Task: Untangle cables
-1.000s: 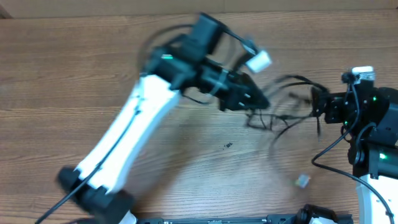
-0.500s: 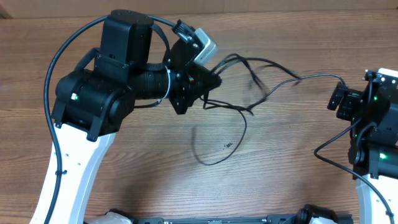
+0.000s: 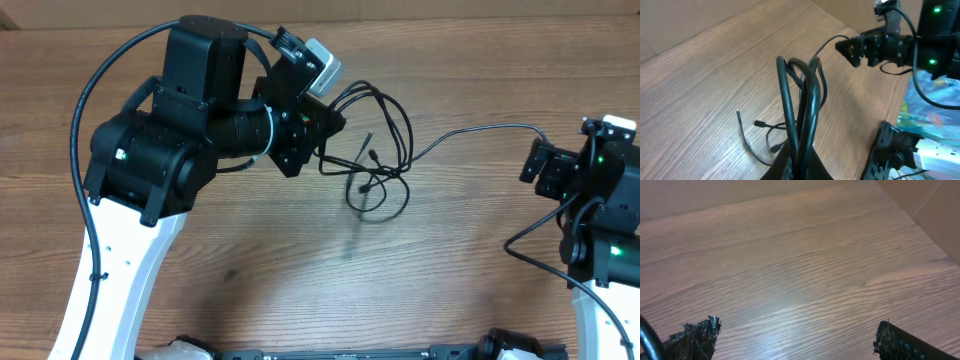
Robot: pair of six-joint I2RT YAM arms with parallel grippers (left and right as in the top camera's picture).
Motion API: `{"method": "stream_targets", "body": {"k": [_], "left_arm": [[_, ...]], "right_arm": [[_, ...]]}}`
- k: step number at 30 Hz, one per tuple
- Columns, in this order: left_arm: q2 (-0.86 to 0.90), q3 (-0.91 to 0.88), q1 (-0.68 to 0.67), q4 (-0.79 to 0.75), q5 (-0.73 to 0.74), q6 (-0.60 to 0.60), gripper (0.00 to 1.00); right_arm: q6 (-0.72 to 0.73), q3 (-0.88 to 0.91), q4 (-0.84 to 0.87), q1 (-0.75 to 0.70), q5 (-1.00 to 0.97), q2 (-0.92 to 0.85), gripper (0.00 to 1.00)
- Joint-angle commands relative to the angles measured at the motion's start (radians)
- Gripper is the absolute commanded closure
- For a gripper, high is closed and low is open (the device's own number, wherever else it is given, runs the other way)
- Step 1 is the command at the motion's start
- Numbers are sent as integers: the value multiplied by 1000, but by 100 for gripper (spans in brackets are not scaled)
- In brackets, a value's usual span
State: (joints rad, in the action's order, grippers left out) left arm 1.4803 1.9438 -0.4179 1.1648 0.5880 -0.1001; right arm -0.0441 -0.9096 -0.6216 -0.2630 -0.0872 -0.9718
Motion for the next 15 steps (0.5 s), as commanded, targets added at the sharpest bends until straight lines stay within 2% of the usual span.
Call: {"method": "stream_targets", "body": {"k": [1,8,15], "left_arm": [[-13,13,6,3,-153,79,96],[-17,13,7,3,-509,317,96],[-17,13,7,10,-724,499,96]], "right_arm": [[40,-14,-8,-8,-26,1,0],[41,-14,-20,-8,-73,1,0],[41,-14,-20,-8,-73,1,0]]}}
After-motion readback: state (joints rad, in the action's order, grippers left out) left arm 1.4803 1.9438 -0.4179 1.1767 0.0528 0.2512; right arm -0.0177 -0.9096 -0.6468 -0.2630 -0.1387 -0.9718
